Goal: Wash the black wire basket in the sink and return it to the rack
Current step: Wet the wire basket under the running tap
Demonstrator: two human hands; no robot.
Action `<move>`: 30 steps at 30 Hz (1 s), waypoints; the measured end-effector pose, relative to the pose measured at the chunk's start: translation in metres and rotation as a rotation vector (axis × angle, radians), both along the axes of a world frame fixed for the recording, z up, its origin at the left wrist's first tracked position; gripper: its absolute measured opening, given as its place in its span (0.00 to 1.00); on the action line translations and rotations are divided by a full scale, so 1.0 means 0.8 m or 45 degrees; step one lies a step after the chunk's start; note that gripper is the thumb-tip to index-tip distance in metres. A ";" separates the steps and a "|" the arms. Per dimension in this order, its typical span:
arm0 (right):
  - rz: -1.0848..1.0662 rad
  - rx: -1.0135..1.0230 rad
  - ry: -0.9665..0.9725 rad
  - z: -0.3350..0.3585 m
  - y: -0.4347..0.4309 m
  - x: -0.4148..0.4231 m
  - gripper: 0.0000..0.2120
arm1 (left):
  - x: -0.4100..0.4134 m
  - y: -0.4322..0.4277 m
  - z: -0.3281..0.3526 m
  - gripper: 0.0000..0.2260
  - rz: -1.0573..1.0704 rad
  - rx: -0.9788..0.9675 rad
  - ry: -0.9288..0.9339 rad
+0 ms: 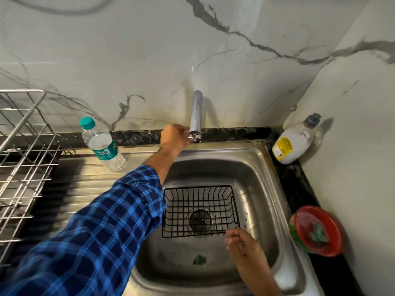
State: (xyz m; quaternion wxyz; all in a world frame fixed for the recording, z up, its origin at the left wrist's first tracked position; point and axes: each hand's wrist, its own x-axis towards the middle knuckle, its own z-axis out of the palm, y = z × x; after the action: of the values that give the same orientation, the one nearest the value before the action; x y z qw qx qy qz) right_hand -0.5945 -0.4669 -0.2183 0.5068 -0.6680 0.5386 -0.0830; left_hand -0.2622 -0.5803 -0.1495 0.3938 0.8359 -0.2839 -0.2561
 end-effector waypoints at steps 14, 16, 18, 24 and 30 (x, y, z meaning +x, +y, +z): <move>0.064 0.060 0.062 -0.003 0.008 0.005 0.06 | -0.003 0.088 -0.046 0.08 -0.008 0.069 0.172; 0.112 0.069 0.048 0.001 0.009 0.011 0.06 | -0.017 0.126 -0.070 0.06 -0.084 0.139 0.086; 0.126 0.095 0.038 0.002 0.009 0.019 0.06 | -0.031 0.162 -0.096 0.07 -0.133 0.234 -0.041; 0.084 0.164 0.017 -0.004 0.009 0.037 0.06 | -0.078 0.245 -0.142 0.24 -0.126 0.451 0.176; 0.120 0.071 0.102 -0.015 0.002 0.043 0.07 | -0.094 0.256 -0.139 0.30 -0.046 0.351 0.417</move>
State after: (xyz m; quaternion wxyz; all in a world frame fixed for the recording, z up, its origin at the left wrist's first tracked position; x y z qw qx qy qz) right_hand -0.5604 -0.4656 -0.2301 0.5066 -0.6811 0.5284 -0.0173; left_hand -0.3373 -0.3755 -0.2606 0.3119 0.8238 -0.1934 -0.4320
